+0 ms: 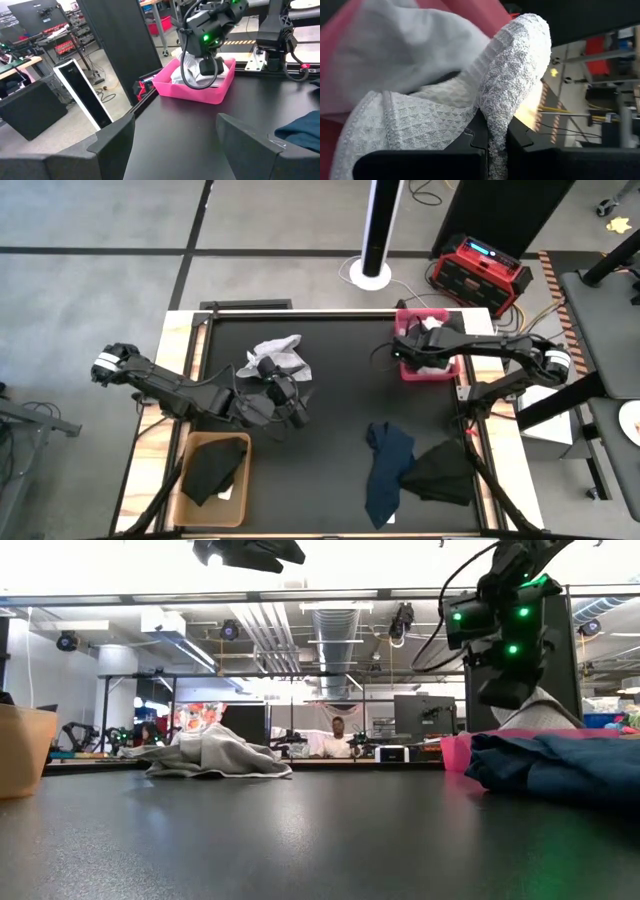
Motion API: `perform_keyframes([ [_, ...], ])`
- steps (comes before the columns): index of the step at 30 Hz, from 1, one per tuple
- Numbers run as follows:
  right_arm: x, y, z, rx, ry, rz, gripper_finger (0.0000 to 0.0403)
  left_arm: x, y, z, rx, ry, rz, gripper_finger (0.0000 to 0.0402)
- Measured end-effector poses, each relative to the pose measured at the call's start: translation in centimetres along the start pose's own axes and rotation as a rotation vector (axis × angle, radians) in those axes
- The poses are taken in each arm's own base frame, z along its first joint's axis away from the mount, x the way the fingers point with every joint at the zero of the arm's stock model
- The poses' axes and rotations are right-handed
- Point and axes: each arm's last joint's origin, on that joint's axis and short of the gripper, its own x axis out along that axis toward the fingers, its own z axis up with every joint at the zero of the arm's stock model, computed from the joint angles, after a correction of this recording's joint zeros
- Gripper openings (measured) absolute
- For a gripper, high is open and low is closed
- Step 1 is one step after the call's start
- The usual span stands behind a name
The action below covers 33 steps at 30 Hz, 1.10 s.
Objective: Sort towels by color in basket
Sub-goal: Put the white microfiber towel into the pink bin
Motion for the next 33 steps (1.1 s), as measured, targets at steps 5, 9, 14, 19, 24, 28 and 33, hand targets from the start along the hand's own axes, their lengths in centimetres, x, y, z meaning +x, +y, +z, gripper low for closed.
perform_keyframes([
  [5,-0.3,0.8,0.2,0.023,-0.042,0.053,0.0013,0.0,0.0,0.0,0.000,0.000,0.000,0.0265],
  [9,-0.5,1.2,0.4,0.042,-0.069,0.078,0.0013,0.0,0.0,0.0,-0.001,0.000,0.000,0.0265],
  [14,-0.5,1.4,0.4,0.063,-0.077,0.100,0.0013,0.0,0.0,0.0,-0.004,0.000,-0.002,0.0265],
  [19,0.5,2.3,-0.2,0.077,-0.097,0.120,0.0013,0.0,0.0,0.0,-0.004,0.000,-0.002,0.0265],
  [24,1.6,3.3,-0.8,0.106,-0.143,0.139,0.0013,0.0,0.0,0.0,-0.004,0.000,-0.002,0.0265],
  [28,2.1,3.7,-1.0,0.124,-0.167,0.151,0.0014,0.0,0.0,0.0,-0.004,0.000,-0.002,0.0265],
  [33,2.3,3.8,-1.3,0.170,-0.175,0.136,0.0047,0.0,0.0,0.0,-0.008,0.000,-0.002,0.0265],
])
